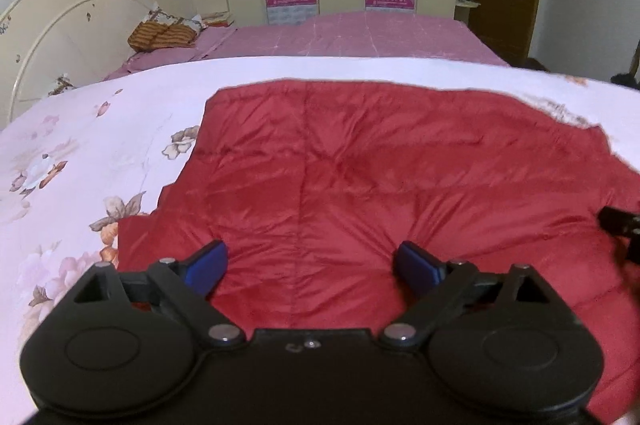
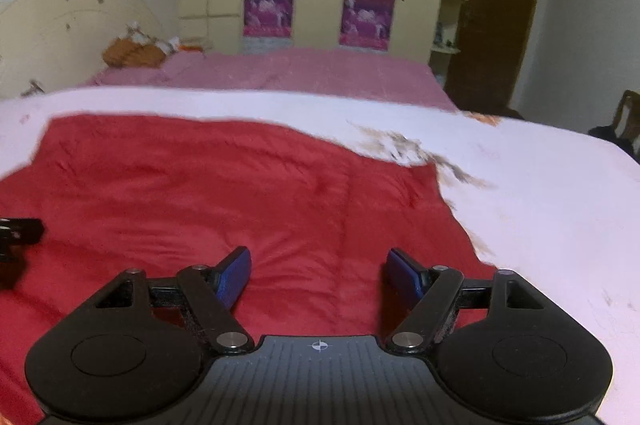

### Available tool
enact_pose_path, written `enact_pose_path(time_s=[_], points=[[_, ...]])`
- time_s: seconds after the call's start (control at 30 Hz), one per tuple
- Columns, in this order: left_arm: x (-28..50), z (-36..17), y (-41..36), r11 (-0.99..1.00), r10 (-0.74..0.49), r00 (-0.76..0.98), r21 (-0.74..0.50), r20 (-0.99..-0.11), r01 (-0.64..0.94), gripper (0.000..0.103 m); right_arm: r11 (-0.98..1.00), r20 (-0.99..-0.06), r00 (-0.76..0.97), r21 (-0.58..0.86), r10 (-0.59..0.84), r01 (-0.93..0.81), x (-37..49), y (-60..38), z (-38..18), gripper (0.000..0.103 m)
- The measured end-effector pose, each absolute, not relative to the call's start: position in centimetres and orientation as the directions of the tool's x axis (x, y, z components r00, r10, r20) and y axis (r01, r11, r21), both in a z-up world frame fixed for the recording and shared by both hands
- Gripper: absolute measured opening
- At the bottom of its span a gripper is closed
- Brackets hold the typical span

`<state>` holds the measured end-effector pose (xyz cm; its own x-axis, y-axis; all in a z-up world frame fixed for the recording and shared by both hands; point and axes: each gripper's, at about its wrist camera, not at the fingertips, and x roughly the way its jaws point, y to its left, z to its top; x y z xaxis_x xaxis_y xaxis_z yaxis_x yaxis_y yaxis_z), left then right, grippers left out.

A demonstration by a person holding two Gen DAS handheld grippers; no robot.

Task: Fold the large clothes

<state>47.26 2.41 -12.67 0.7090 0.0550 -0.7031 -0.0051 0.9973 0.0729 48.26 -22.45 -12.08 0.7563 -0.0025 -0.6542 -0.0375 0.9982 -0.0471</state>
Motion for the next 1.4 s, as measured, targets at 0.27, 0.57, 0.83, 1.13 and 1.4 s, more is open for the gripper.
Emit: enact_pose_path(time_s=[0.27, 0.57, 0.83, 1.13, 1.4], points=[[47.9, -13.9, 3.0, 0.996, 0.077, 0.703, 0.079, -0.707, -0.03, 0.1, 1.0, -0.677, 0.736, -0.024, -0.024, 0.01, 49.6, -24.1, -14.7, 0.074], [45.5, -11.3, 3.8, 0.997, 0.073, 0.699, 0.055, -0.711, -0.049, 0.089, 1.0, -0.665, 0.747, 0.02, 0.015, -0.002, 47.3, -24.2, -11.4, 0.074], [41.4, -10.1, 3.8, 0.999, 0.042, 0.687, 0.031, -0.726, -0.028, 0.089, 0.997, -0.64, 0.765, 0.07, 0.075, -0.039, 42.6, -22.2, -9.5, 0.074], [40.9, -12.4, 4.6, 0.999, 0.034, 0.666, 0.014, -0.745, -0.036, 0.092, 1.0, -0.692, 0.722, -0.015, -0.013, 0.003, 41.1, -22.0, -12.6, 0.074], [40.0, -11.1, 5.2, 0.998, 0.04, 0.653, 0.004, -0.756, -0.056, 0.09, 0.998, -0.704, 0.71, 0.028, -0.02, 0.056, 39.5, -23.2, -11.3, 0.074]])
